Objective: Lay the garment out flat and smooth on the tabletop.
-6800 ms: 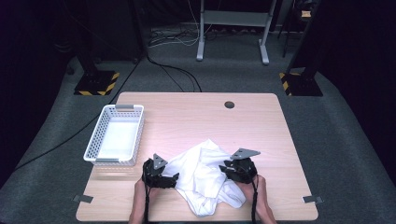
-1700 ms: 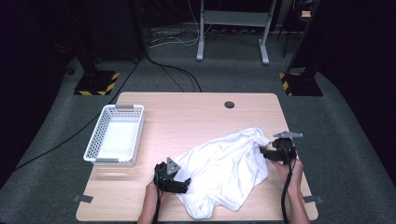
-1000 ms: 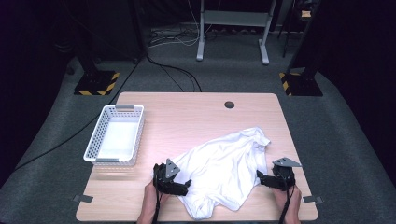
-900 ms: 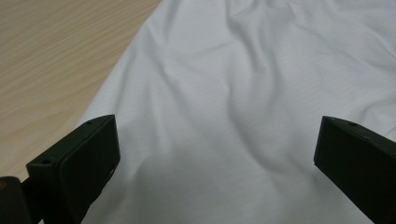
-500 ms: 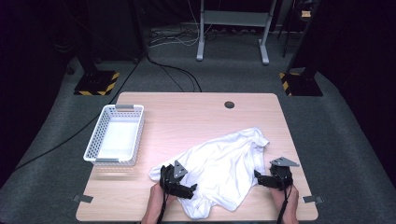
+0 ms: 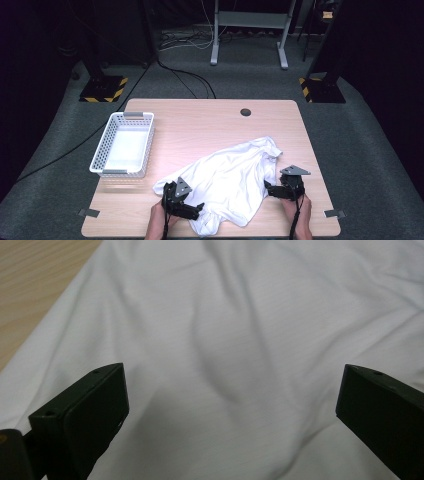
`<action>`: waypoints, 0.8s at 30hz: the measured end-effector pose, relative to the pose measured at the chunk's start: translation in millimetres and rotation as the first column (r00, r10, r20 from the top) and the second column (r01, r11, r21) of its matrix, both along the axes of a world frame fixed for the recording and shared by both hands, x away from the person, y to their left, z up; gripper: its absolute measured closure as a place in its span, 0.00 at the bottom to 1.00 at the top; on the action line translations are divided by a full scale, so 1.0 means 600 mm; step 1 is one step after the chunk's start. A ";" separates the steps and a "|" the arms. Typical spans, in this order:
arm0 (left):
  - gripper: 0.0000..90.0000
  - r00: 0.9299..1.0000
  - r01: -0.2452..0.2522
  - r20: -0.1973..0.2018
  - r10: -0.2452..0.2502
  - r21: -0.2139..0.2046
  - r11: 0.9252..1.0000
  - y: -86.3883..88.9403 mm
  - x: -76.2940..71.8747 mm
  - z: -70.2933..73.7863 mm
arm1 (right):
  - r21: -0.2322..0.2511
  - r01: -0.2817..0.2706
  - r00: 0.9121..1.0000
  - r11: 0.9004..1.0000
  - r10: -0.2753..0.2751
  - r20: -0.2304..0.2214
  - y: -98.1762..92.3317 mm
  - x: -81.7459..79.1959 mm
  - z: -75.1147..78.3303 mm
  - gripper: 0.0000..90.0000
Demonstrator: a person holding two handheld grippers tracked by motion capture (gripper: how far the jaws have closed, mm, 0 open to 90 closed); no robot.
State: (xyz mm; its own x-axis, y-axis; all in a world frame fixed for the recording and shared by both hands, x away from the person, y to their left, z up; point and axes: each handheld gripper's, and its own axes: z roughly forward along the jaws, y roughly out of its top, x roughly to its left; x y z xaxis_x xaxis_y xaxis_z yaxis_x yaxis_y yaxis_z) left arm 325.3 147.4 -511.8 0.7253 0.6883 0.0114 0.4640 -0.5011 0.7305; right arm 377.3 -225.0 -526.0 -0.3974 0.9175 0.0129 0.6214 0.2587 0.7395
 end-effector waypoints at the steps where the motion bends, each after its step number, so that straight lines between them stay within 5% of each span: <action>1: 0.10 1.000 0.020 0.004 -0.020 0.006 1.000 -0.011 -0.001 0.003 | 0.000 0.000 1.000 1.000 0.000 0.000 0.000 0.000 0.000 0.17; 6: 0.35 0.994 0.111 -0.012 -0.110 0.085 0.990 -0.070 0.000 -0.001 | 0.001 0.001 1.000 1.000 -0.001 0.003 -0.001 -0.001 0.000 0.18; 9: 0.61 0.987 0.158 -0.005 -0.158 0.083 0.984 -0.083 -0.004 0.002 | 0.002 0.002 1.000 1.000 -0.002 0.004 -0.001 -0.002 0.000 0.18; 14: 0.93 0.989 0.151 0.003 -0.151 0.058 0.987 -0.079 -0.005 0.000 | 0.002 0.003 1.000 1.000 -0.003 0.005 -0.001 -0.002 -0.001 0.18; 24: 0.96 0.999 0.043 0.020 -0.042 -0.023 0.999 -0.036 0.018 0.022 | 0.004 0.006 1.000 1.000 -0.006 0.003 -0.001 -0.003 0.000 0.18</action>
State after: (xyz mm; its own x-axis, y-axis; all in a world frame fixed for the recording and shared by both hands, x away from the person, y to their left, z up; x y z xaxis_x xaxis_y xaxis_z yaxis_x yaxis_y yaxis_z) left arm 336.0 126.1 -498.4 0.7536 0.6572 0.0102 0.4279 -0.5024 0.7513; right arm 375.8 -225.8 -526.3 -0.3922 0.9198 0.0151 0.6206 0.2524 0.7424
